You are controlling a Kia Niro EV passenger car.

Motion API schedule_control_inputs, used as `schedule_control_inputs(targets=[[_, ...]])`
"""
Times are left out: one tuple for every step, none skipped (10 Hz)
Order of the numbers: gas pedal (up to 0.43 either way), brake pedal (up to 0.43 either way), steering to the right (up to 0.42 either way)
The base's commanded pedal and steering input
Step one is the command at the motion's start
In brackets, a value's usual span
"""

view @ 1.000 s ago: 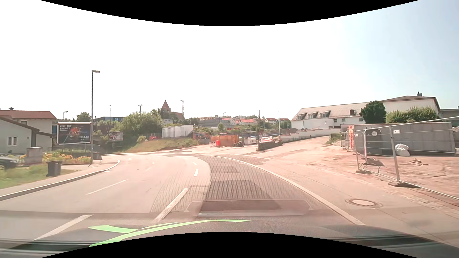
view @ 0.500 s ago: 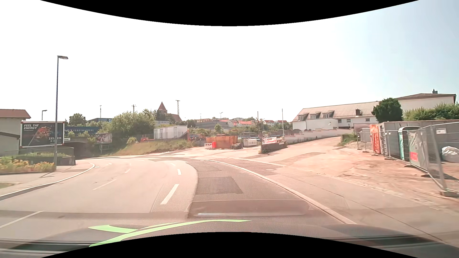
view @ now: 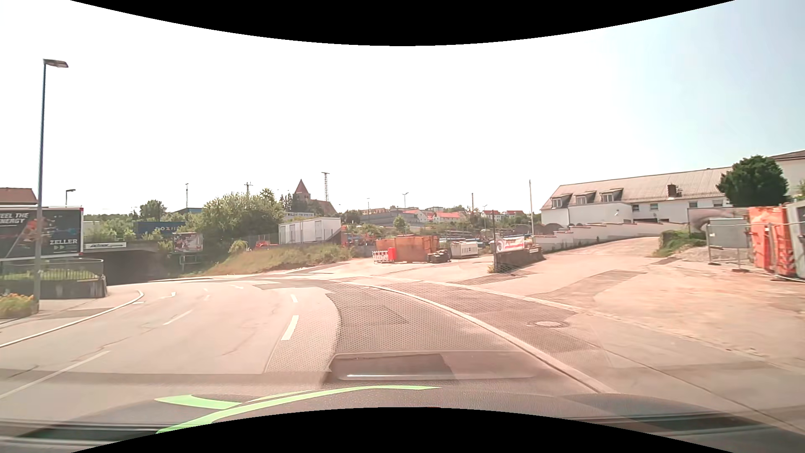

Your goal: Follow the waypoints while adhering to traffic rules and regulations

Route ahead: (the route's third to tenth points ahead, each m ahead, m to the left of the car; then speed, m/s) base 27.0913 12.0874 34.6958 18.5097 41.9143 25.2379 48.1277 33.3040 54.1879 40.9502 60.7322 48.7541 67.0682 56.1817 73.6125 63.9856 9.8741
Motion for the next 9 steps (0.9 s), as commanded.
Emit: schedule_control_inputs(targets=[[0.130, 0.000, -0.092], [0.130, 0.000, -0.095], [0.130, 0.000, -0.095], [0.130, 0.000, -0.095], [0.130, 0.000, -0.095], [0.130, 0.000, -0.095], [0.130, 0.000, -0.096], [0.130, 0.000, -0.097], [0.118, 0.000, -0.101]])
